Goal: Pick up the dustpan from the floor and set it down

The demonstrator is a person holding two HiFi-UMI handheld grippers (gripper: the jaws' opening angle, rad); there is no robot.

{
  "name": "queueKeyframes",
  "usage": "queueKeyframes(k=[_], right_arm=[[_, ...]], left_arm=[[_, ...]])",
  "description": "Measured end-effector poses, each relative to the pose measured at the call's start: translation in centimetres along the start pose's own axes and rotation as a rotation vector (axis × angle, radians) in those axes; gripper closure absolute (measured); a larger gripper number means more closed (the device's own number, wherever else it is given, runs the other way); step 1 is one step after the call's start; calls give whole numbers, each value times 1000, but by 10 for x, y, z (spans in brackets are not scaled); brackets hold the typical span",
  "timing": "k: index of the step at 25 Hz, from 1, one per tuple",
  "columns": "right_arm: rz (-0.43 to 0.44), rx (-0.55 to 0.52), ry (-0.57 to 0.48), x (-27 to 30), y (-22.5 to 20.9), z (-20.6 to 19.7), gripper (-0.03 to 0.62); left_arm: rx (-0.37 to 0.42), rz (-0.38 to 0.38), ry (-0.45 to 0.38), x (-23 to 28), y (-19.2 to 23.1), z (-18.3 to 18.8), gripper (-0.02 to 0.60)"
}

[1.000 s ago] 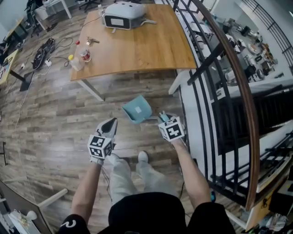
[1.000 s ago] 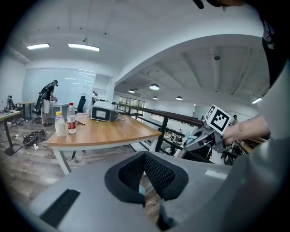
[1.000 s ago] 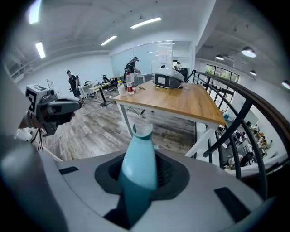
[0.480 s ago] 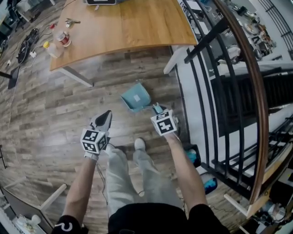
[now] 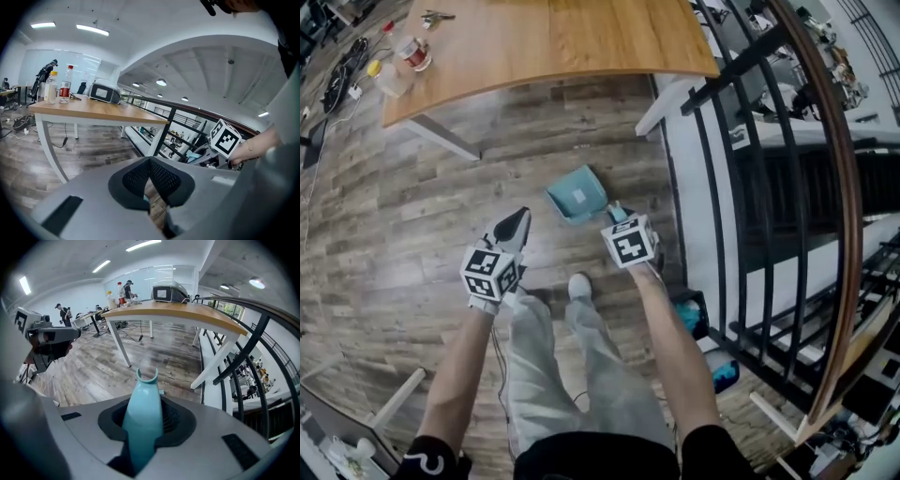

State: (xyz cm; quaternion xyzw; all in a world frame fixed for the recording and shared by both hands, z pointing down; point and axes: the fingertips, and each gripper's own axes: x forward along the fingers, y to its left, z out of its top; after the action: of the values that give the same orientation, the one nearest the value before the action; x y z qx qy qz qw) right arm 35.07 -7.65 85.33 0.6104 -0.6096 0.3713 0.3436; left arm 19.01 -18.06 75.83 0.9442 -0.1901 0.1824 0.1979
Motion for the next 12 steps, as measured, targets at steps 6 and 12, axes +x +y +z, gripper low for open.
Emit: queueKeyframes(k=[6, 12], right_arm=[[-24, -13, 32, 26, 2, -3, 513], [-64, -40, 65, 44, 1, -8, 513]], left_arm=[[-49, 9, 8, 3, 20, -20, 583], [-55, 13, 20, 4, 37, -29, 583]])
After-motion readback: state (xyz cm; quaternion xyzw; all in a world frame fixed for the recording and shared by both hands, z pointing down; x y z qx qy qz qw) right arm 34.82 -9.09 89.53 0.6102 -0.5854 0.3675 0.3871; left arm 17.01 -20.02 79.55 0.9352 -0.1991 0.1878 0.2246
